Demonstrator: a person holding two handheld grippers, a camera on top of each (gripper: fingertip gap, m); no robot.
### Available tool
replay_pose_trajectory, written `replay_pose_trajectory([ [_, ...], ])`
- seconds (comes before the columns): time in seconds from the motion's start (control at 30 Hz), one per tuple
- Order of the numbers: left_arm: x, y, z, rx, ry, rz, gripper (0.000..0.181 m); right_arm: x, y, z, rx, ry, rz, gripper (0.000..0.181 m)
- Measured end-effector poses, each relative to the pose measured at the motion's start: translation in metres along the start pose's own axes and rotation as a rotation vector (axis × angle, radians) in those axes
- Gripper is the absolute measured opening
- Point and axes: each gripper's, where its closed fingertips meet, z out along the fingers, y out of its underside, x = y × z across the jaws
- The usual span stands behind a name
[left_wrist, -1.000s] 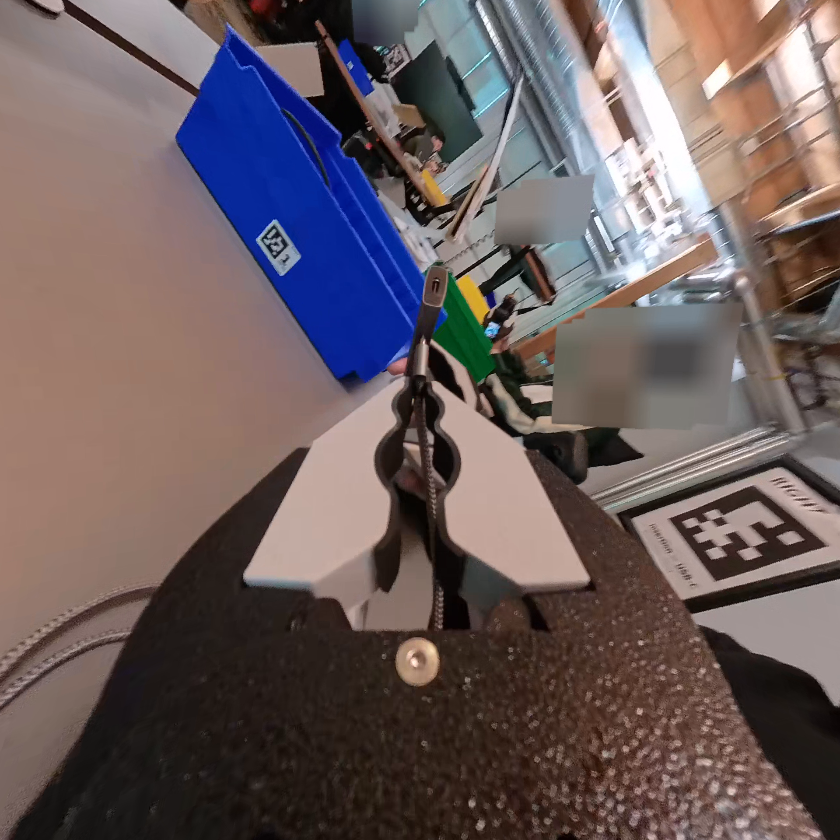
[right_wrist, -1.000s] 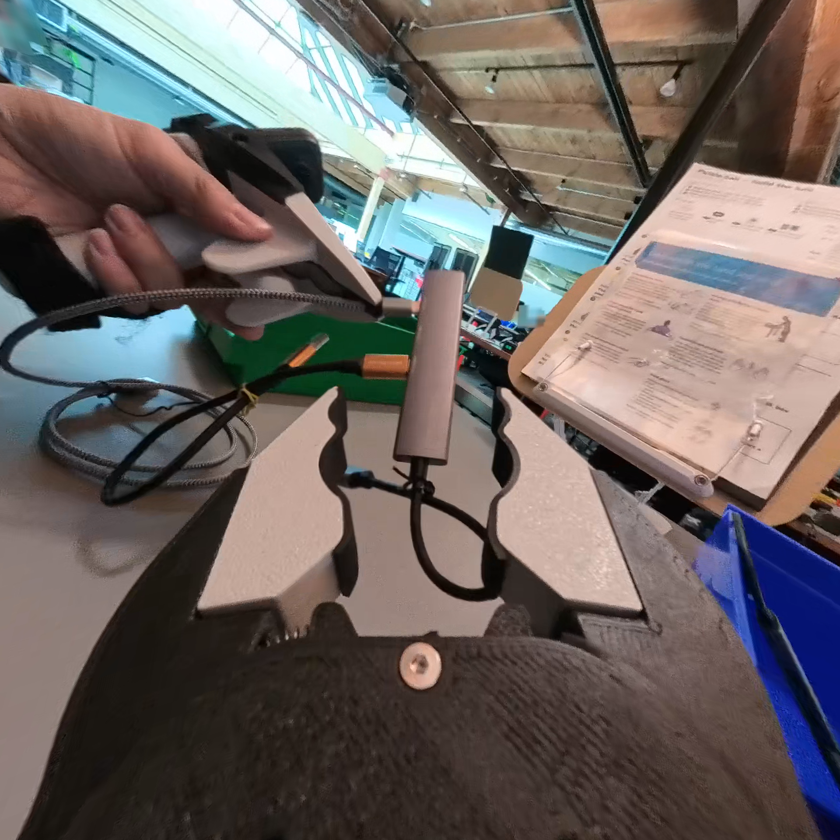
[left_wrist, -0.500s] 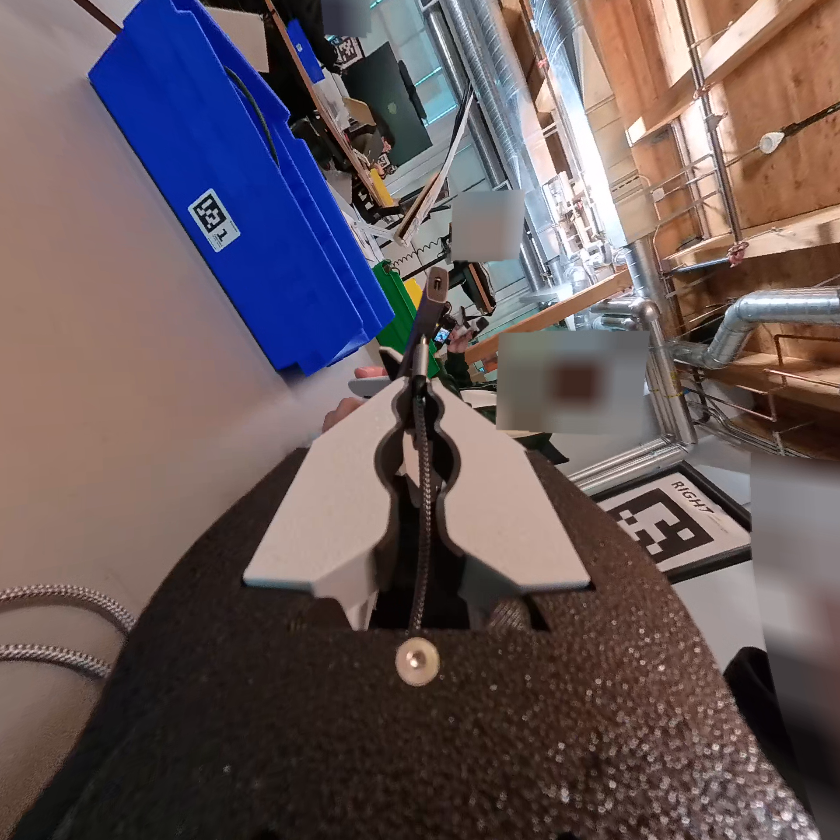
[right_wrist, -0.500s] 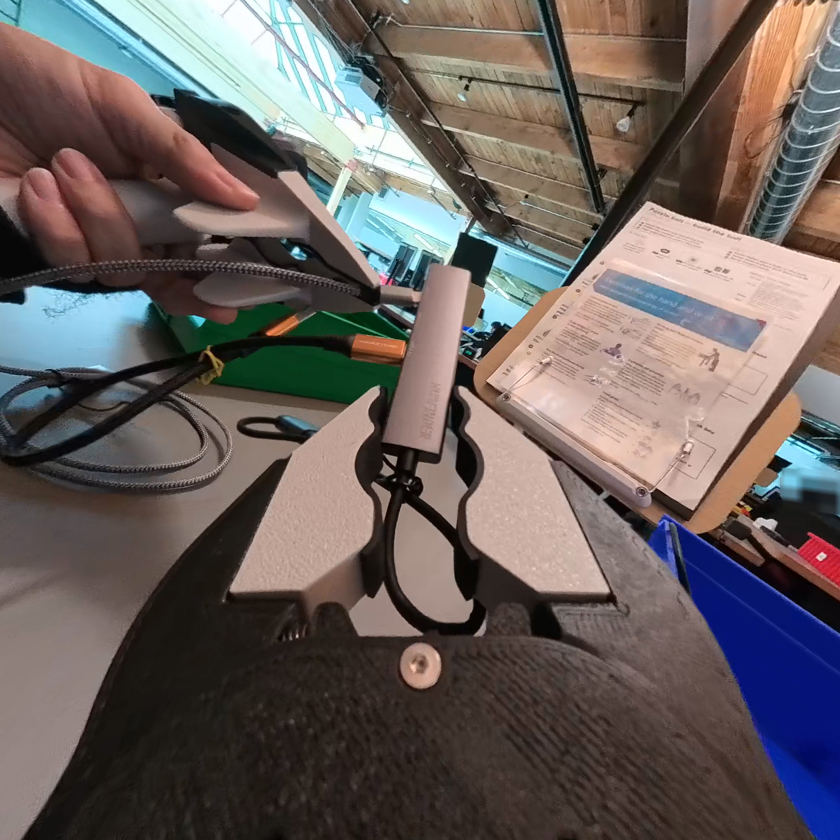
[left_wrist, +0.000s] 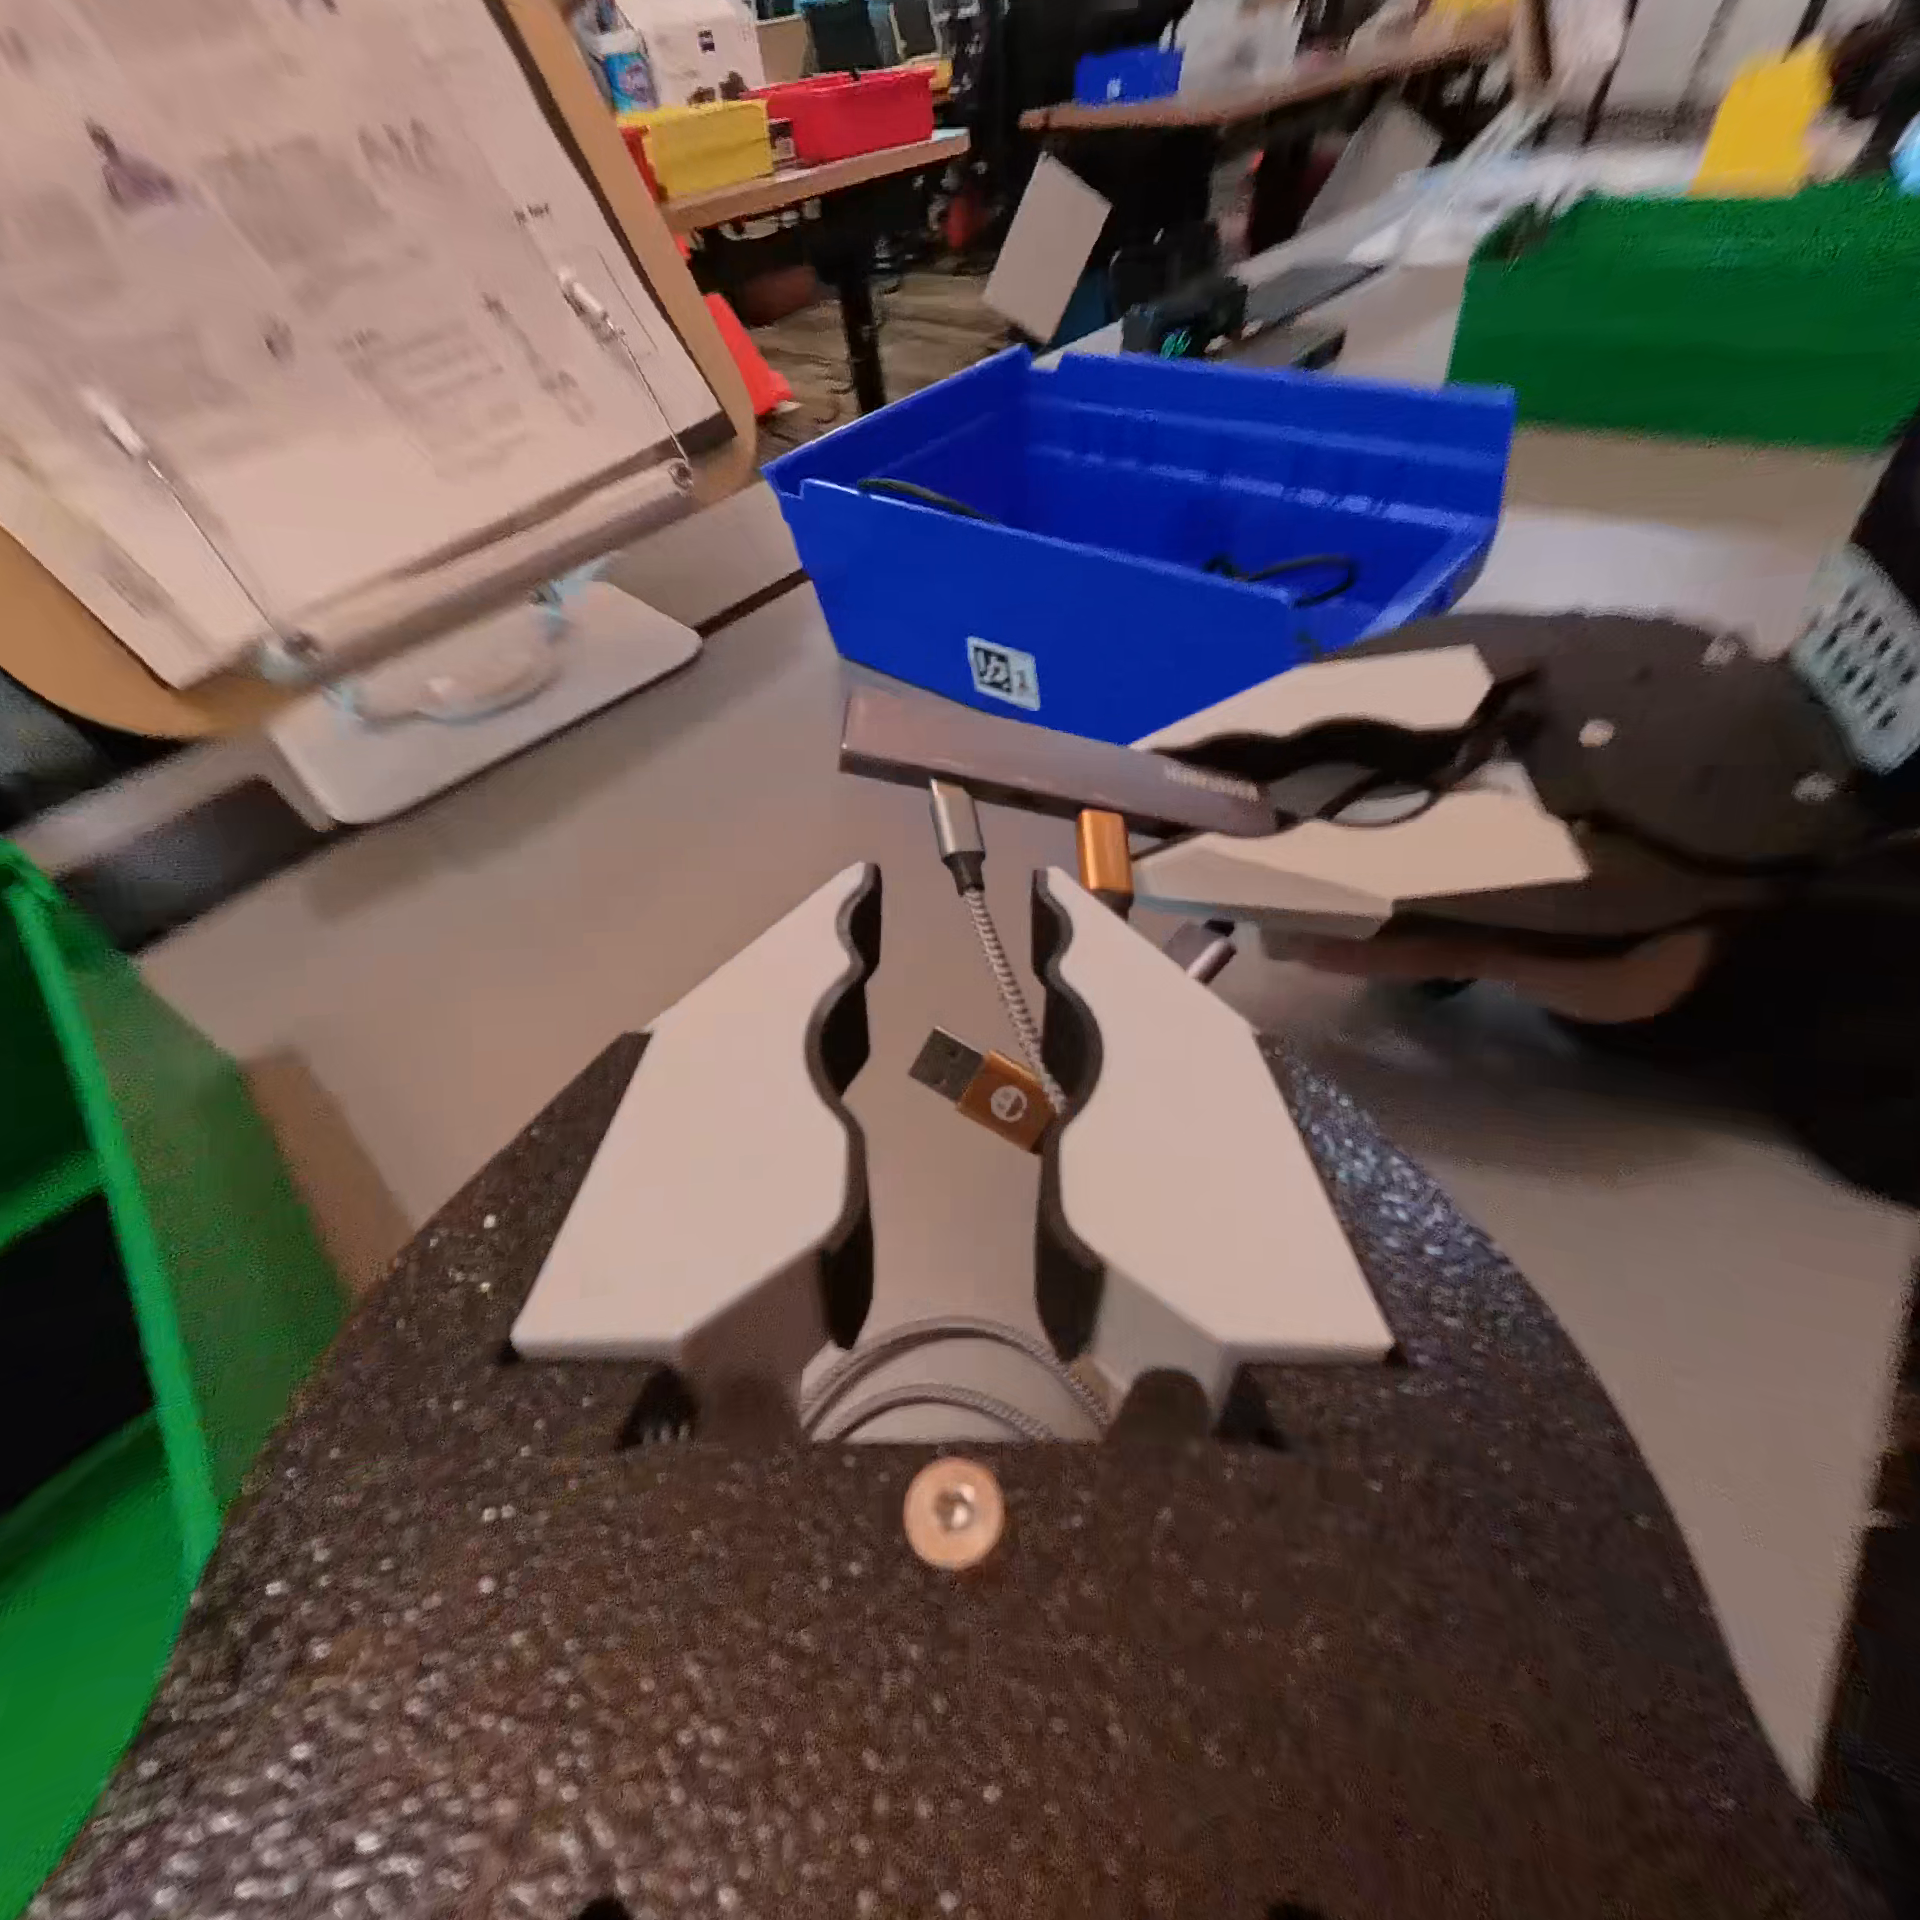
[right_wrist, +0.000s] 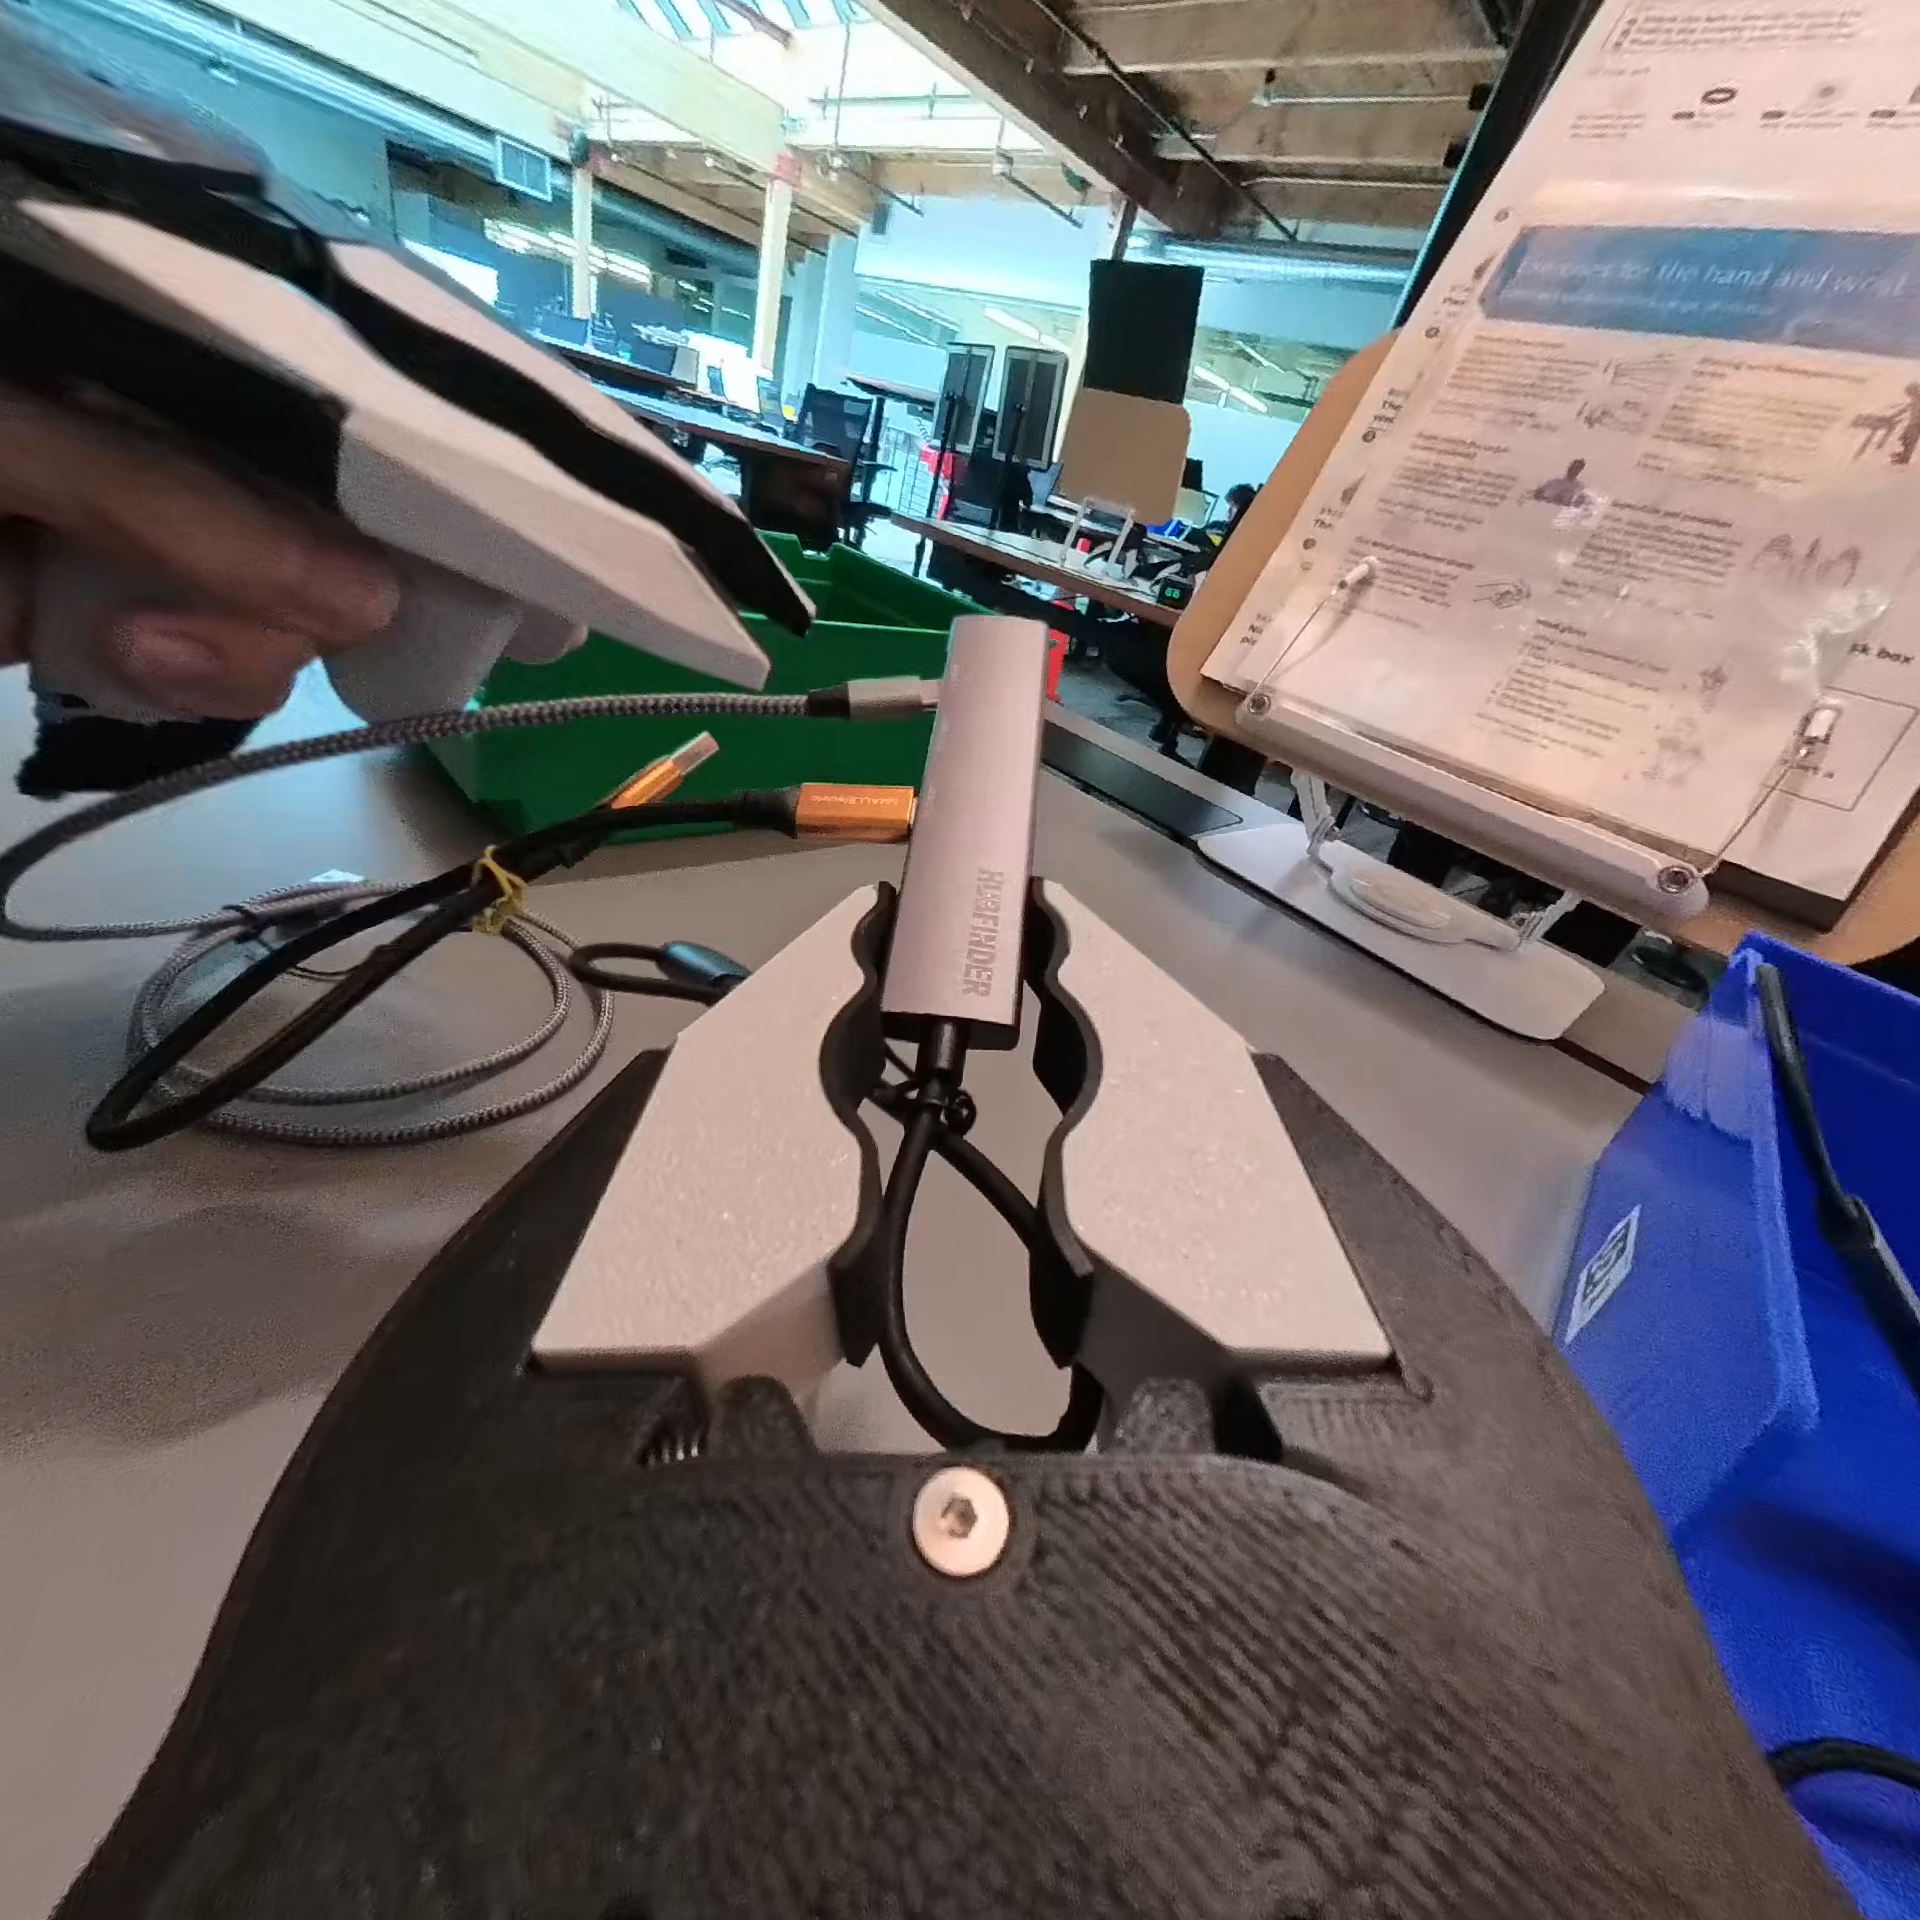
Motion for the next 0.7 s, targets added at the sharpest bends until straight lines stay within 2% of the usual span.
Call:
replay_pose_trajectory([
  [0.07, 0.002, 0.003, 0.003, -0.031, -0.061, 0.107, 0.026, 0.0, 0.001, 0.001, -0.008, 0.007, 0.004, 0.023],
  [0.17, -0.002, 0.01, 0.008, -0.085, -0.124, 0.164, 0.024, 0.001, 0.0, 0.0, 0.0, 0.014, 0.002, 0.023],
  [0.37, -0.001, 0.009, 0.012, -0.094, -0.164, 0.292, 0.004, -0.002, -0.003, -0.001, 0.019, -0.002, -0.007, 0.023],
  [0.63, -0.008, 0.013, 0.006, -0.159, -0.272, 0.53, 0.002, -0.013, 0.006, 0.001, -0.037, -0.061, -0.078, 0.025],
  [0.7, -0.008, 0.011, 0.005, -0.15, -0.28, 0.543, 0.002, -0.016, 0.005, 0.001, -0.036, -0.069, -0.076, 0.025],
])
